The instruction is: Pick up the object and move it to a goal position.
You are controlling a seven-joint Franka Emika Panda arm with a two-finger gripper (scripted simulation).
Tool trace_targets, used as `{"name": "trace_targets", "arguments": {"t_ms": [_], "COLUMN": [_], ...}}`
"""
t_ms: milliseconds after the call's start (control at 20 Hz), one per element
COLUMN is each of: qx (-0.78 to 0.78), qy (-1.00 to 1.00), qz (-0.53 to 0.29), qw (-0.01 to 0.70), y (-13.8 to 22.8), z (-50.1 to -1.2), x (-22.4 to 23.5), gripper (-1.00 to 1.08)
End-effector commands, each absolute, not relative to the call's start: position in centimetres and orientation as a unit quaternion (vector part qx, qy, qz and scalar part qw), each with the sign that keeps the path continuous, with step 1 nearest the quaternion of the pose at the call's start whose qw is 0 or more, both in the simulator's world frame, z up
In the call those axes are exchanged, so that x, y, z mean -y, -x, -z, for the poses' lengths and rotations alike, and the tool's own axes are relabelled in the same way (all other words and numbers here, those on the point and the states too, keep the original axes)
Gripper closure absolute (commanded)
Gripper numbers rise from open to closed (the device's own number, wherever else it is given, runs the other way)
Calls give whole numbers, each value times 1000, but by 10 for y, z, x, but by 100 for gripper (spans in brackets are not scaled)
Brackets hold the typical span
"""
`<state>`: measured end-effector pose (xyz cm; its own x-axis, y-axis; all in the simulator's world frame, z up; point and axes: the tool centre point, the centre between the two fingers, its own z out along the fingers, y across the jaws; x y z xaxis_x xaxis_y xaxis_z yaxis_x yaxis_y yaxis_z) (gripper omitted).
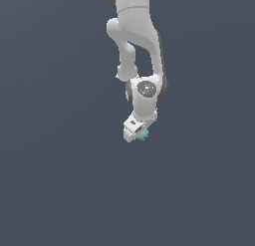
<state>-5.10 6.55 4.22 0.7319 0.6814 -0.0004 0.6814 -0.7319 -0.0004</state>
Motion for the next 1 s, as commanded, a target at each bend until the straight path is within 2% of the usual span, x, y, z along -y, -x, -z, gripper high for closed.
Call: {"name": "trace_targets", "arguments": {"t_ms": [0,600,950], "qx": [366,366,366], "qy": [931,930,930], "qz": [0,1,0], "qw": [0,0,-1], "y": [51,52,67], "z": [-41,-43,-53], "x": [-66,-65,-61], "gripper": [108,108,108]}}
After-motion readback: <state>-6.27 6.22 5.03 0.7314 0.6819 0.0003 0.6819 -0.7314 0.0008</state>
